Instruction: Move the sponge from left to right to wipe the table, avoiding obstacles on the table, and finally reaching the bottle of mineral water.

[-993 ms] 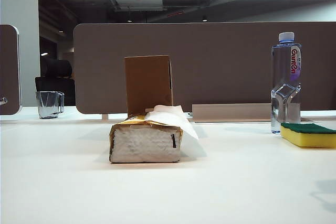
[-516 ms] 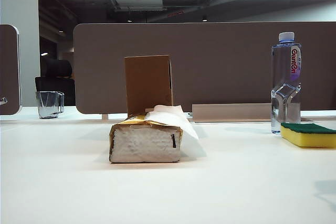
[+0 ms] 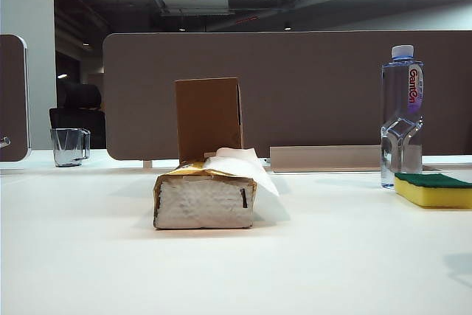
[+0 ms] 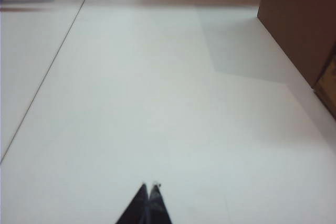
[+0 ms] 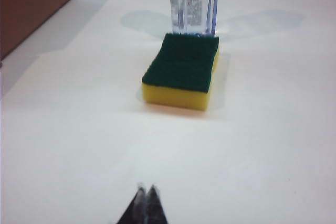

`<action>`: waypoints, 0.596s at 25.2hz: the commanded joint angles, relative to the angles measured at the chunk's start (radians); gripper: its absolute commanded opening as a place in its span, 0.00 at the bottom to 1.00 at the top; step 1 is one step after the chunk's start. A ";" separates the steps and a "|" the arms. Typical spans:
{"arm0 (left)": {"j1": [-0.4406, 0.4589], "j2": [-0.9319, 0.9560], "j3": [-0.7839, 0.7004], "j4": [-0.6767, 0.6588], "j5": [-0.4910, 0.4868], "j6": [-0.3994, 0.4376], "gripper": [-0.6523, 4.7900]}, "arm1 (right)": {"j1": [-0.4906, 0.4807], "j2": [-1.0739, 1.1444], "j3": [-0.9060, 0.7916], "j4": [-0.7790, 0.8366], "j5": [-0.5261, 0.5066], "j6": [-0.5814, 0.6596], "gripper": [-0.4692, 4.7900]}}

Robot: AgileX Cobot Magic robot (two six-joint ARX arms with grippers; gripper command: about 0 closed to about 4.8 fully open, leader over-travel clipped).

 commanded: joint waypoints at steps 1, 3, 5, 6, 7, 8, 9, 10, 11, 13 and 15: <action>-0.001 0.000 -0.001 -0.008 0.000 -0.002 0.11 | 0.000 0.005 -0.003 -0.013 0.000 -0.004 0.07; -0.001 0.000 -0.001 -0.007 0.000 -0.006 0.11 | 0.000 0.006 -0.003 -0.013 -0.002 -0.004 0.07; -0.001 0.000 -0.001 -0.006 0.000 -0.006 0.11 | 0.000 0.005 -0.003 -0.013 -0.002 -0.004 0.07; -0.001 0.000 -0.001 -0.006 0.000 -0.006 0.11 | 0.000 0.005 -0.003 -0.013 -0.002 -0.004 0.07; -0.001 0.000 -0.001 -0.006 0.000 -0.006 0.11 | 0.000 0.004 -0.003 -0.012 -0.002 -0.005 0.07; -0.001 0.000 -0.001 -0.006 0.000 -0.006 0.11 | 0.000 0.003 -0.003 -0.012 -0.002 -0.004 0.07; -0.001 0.000 -0.001 -0.006 0.000 -0.006 0.11 | 0.000 0.003 -0.003 -0.012 -0.002 -0.005 0.07; 0.000 0.000 -0.001 -0.006 0.000 -0.006 0.11 | 0.000 0.003 -0.003 -0.012 -0.002 -0.004 0.07; 0.000 0.000 -0.001 -0.006 0.000 -0.006 0.11 | 0.000 0.003 -0.003 -0.011 -0.002 -0.005 0.07; 0.000 0.000 -0.001 -0.006 0.000 -0.006 0.11 | 0.000 0.004 -0.003 -0.012 -0.002 -0.004 0.07; 0.000 0.000 -0.001 -0.006 0.000 -0.006 0.11 | 0.000 0.003 -0.003 -0.011 -0.002 -0.004 0.07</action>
